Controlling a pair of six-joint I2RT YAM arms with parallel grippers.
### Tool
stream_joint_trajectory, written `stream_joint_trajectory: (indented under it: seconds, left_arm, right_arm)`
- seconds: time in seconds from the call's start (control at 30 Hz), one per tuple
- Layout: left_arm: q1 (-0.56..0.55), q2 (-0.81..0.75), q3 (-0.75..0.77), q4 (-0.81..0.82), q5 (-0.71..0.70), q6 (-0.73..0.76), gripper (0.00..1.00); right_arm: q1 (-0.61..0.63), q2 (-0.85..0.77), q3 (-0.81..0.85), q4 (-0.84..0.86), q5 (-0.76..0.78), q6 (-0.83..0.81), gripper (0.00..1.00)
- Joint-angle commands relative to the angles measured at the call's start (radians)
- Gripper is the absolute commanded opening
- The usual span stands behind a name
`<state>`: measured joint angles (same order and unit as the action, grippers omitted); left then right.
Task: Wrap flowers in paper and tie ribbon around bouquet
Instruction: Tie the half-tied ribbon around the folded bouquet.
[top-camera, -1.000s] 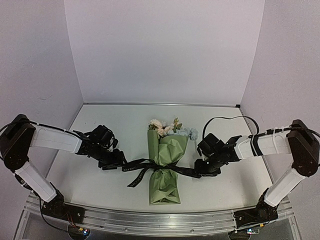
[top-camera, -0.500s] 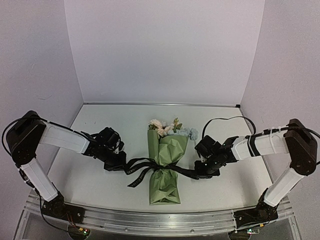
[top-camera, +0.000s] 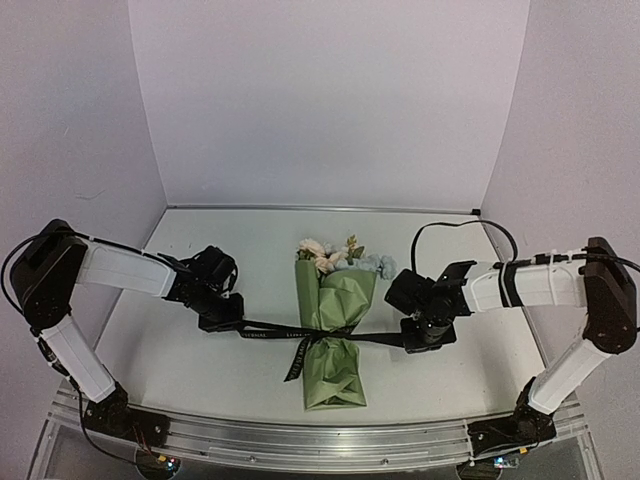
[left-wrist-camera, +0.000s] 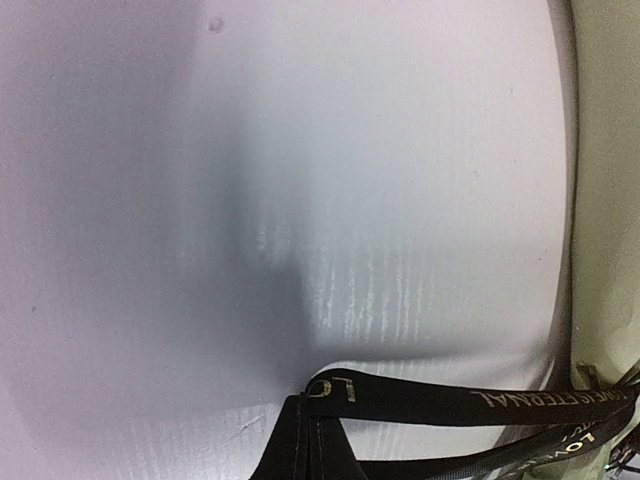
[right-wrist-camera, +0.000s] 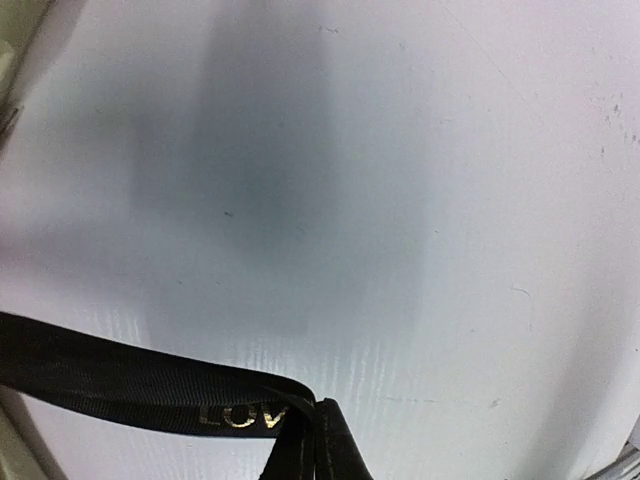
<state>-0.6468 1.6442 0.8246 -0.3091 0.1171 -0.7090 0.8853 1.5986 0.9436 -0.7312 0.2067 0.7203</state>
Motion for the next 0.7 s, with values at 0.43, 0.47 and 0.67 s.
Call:
stream_joint_trajectory:
  seconds: [0.43,0.47,0.67]
  left_arm:
    - [0.181,-0.081,-0.051,-0.046,-0.005,0.067,0.00]
    - [0.197,-0.084,-0.056,-0.043,0.002,0.067,0.00]
    - [0.252,-0.088,-0.071,-0.028,0.036,0.078,0.00]
  right_arm:
    - [0.020,0.006,-0.067,-0.101,0.081,0.086,0.00]
    - [0.020,0.006,-0.073,-0.100,0.079,0.088,0.00]
    - [0.021,0.004,-0.086,-0.097,0.081,0.101,0.00]
